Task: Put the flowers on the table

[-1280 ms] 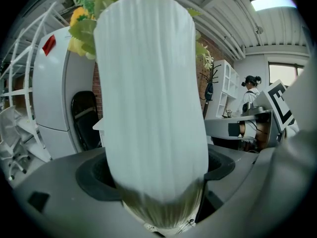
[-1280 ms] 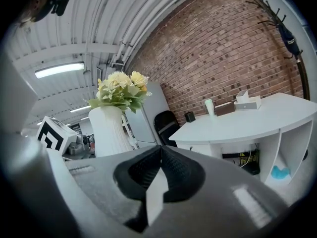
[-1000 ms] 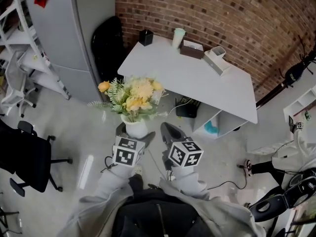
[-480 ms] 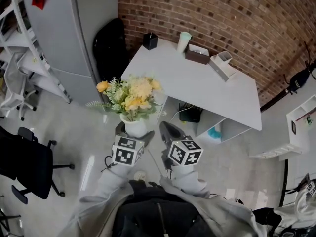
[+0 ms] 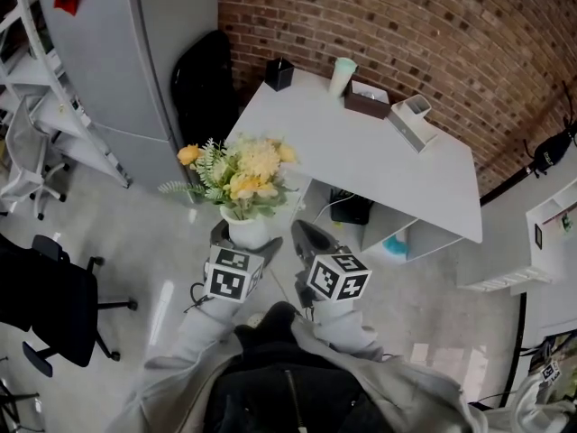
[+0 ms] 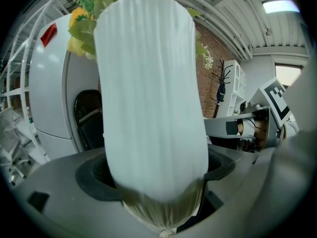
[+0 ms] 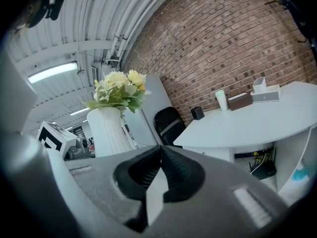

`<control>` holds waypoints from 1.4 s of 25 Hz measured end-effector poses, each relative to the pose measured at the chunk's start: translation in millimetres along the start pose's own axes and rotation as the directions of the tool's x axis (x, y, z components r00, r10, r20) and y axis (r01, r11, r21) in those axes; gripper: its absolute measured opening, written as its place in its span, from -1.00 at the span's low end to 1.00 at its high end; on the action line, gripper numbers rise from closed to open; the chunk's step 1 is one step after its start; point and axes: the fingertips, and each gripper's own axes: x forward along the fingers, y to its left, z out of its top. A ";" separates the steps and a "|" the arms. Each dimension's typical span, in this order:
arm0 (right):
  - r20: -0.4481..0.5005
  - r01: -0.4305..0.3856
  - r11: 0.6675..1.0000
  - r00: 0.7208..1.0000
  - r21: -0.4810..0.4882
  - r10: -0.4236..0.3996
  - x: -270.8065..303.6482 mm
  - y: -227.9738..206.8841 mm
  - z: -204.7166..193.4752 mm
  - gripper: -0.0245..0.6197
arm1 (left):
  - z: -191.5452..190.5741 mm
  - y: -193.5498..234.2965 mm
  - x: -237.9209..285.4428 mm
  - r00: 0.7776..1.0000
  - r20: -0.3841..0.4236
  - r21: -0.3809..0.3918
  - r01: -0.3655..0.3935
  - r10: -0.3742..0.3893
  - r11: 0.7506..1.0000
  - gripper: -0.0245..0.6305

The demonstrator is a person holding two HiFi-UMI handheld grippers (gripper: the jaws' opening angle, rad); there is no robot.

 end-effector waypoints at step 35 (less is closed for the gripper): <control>-0.088 -0.057 0.998 0.994 0.030 0.060 172.9 -99.9 65.6 -0.92 | 78.8 103.5 154.2 1.000 -0.024 -0.033 -0.018 0.017 0.999 0.51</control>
